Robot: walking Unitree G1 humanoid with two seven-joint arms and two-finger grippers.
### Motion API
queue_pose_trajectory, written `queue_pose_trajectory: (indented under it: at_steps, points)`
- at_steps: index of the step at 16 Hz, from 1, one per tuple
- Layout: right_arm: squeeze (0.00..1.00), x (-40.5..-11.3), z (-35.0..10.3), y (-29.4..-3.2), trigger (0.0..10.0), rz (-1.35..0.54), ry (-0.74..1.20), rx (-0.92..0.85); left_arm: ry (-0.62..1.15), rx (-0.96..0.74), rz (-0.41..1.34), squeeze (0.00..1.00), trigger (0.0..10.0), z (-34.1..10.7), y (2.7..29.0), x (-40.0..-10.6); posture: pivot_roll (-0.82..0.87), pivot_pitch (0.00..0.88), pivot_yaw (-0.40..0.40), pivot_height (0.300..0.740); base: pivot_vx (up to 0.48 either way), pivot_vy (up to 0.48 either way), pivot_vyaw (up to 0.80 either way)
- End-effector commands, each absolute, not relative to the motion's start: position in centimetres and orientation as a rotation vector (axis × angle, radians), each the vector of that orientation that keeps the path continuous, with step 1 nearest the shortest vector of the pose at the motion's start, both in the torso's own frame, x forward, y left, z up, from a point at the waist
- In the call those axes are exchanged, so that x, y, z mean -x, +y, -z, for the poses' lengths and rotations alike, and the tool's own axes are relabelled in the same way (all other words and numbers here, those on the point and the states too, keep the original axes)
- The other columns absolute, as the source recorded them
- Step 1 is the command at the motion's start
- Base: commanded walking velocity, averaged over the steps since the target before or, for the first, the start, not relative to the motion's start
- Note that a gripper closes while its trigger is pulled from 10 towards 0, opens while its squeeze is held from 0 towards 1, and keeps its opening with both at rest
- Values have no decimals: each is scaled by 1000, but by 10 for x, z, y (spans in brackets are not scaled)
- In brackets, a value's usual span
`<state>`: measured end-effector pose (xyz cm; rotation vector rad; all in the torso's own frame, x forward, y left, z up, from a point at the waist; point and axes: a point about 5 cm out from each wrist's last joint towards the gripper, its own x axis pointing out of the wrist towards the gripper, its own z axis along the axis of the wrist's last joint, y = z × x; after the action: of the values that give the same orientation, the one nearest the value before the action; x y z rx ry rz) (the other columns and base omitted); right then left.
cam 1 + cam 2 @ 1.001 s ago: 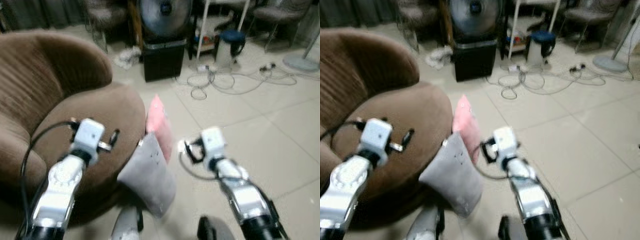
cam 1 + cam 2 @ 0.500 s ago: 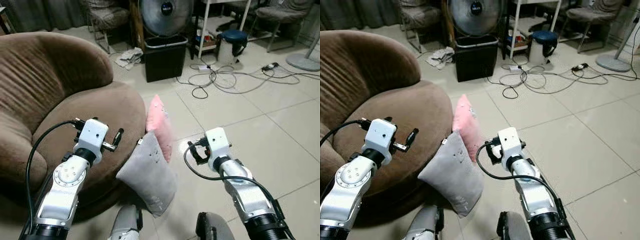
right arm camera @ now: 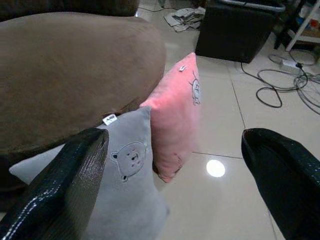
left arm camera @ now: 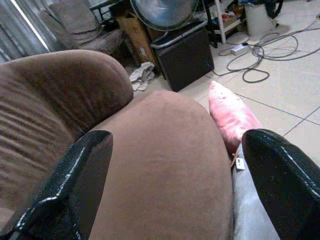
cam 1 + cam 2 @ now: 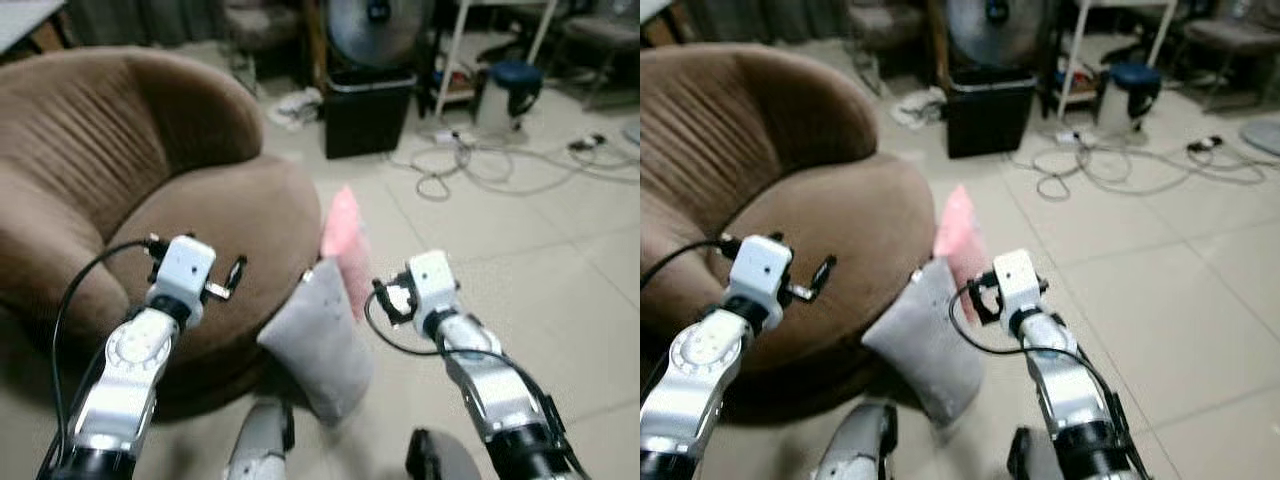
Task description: Move the pillow to the sofa from floor
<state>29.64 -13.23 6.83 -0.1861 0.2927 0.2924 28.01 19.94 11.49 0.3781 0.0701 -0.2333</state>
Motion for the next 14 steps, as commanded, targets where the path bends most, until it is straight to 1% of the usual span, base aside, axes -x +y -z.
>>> queue_pose_trajectory:
  at_steps: [1,3,7,14]
  points:
    - [0,-296,-67,-137,10000,-277,302,189,71,-375,236,0,10000,-115,200,-281,122,0,35,616,0,0,0]
    - [0,-296,-67,-137,10000,-279,303,190,69,-374,241,0,10000,-115,200,-281,122,0,35,616,0,0,0]
    - [0,-295,-66,-136,10000,-276,301,172,66,-374,251,0,10000,-115,199,-281,118,0,39,616,295,0,0]
    - [0,-296,-66,-136,10000,-287,298,198,62,-372,253,0,10000,-115,198,-281,118,0,38,616,304,0,0]
